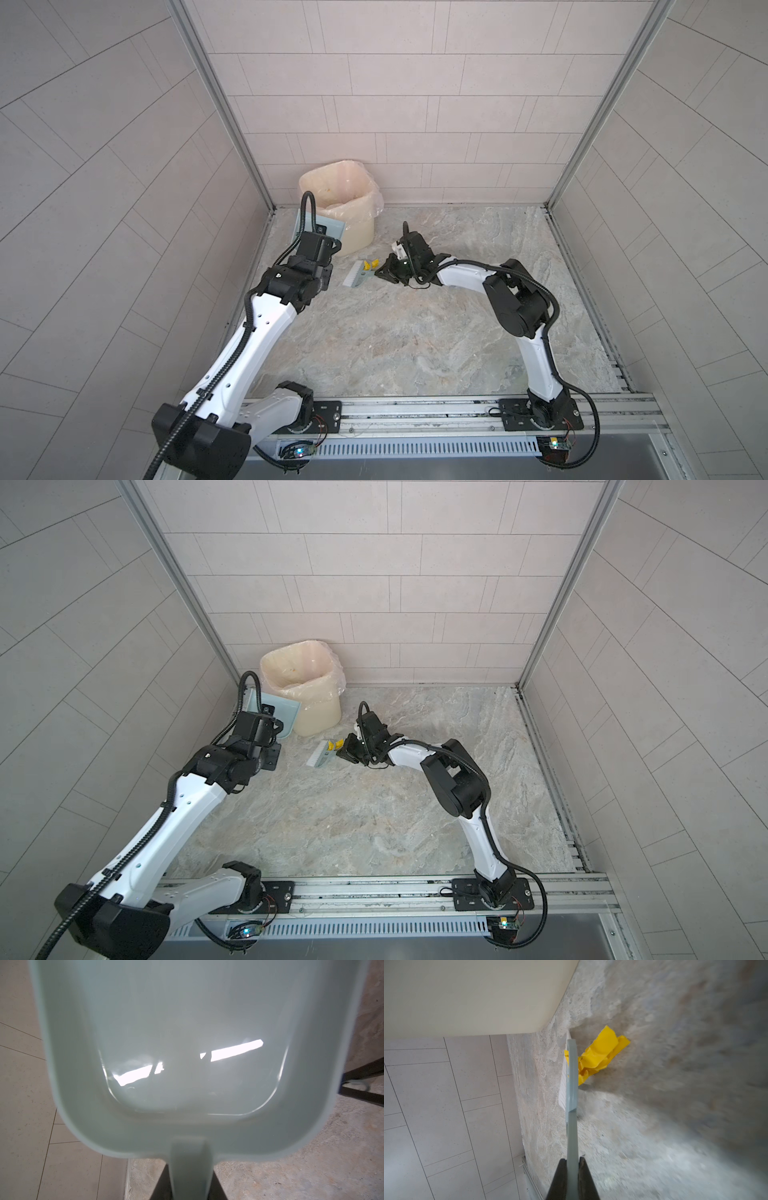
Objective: Sweep away the paper scraps from the table
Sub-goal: 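Lower the dustpan beside the yellow scrap while the right brush moves behind it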
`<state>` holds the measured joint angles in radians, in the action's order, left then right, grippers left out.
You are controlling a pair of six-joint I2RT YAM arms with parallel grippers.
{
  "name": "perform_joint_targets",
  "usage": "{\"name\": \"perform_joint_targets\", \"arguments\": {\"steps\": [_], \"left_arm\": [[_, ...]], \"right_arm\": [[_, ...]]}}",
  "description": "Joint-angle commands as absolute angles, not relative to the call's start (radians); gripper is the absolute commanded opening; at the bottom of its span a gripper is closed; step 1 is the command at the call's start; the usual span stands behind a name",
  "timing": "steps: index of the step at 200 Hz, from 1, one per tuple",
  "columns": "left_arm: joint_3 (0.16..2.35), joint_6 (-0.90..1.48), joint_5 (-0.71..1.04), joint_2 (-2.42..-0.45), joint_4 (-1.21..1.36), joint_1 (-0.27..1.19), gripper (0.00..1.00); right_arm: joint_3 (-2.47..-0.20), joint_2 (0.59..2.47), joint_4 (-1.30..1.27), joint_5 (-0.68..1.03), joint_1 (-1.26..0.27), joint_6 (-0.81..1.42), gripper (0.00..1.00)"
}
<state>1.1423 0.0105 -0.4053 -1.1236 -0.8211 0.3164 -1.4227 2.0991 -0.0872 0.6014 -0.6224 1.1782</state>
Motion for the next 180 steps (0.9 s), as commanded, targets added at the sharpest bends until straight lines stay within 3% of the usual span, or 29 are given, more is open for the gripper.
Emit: {"name": "perform_joint_targets", "arguments": {"steps": [1,45,109,180], "left_arm": [[1.133,0.041,-0.384,-1.129,-0.824,0.316,0.0],[1.124,0.054,-0.348,-1.142,-0.812,0.318,0.0],[1.113,0.065,-0.293,-1.17,-0.811,0.381,0.0],[1.04,0.09,-0.118,-1.251,-0.815,0.575,0.0]], "right_arm": [[-1.279,1.961,-0.054,0.551,-0.594,1.199,0.0],[-1.033,1.711,0.106,0.534,-0.495,1.148,0.0],[-1.261,1.635,0.434,0.484,-0.461,0.942,0.0],[-1.495,1.6,0.976,0.31,-0.294,0.403,0.0]]}}
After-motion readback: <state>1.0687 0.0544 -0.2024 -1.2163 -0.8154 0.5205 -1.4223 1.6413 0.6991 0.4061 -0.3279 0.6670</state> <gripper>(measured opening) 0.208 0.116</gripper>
